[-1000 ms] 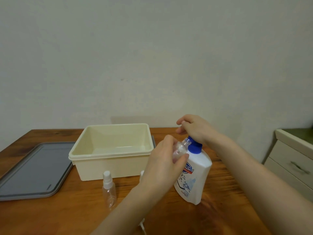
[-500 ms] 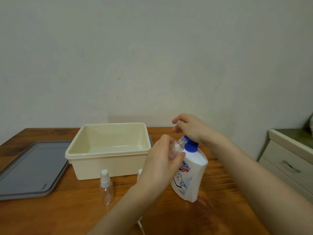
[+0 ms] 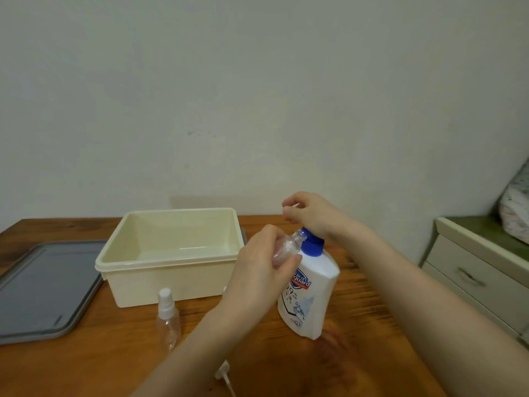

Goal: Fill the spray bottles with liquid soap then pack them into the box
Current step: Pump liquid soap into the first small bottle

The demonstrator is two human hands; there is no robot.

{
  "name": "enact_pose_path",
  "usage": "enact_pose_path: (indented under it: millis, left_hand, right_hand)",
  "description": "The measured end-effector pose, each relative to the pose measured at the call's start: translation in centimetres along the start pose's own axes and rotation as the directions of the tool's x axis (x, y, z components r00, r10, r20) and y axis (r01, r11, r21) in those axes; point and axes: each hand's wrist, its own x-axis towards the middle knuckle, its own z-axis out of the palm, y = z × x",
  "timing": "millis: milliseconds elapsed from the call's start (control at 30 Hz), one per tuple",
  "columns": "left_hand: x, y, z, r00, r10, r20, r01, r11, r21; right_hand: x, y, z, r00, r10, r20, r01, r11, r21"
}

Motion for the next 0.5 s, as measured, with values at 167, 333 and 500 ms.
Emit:
enact_pose_path:
  millis: [167, 333, 500]
  left_hand:
    - [0.4, 0.6, -0.5, 0.999, 0.037, 0.002, -0.037, 0.999, 0.006]
    - [-0.1, -0.4, 0.0, 1.0, 0.02, 0.021, -0.021, 1.0, 0.013]
    - [0.4, 0.5, -0.6, 1.0, 0.027, 0.01, -0.027, 1.0, 0.003]
  right_hand:
    - [0.0, -0.3, -0.8, 1.0, -0.028, -0.008, 0.028, 0.999, 0.025]
    - [0.2, 0.8, 0.6, 0.999, 0.027, -0.028, -0.025, 0.998, 0.064]
    - [0.5, -0.5, -0.8, 1.0, -0.022, 0.012, 0.022, 0.999, -0.031]
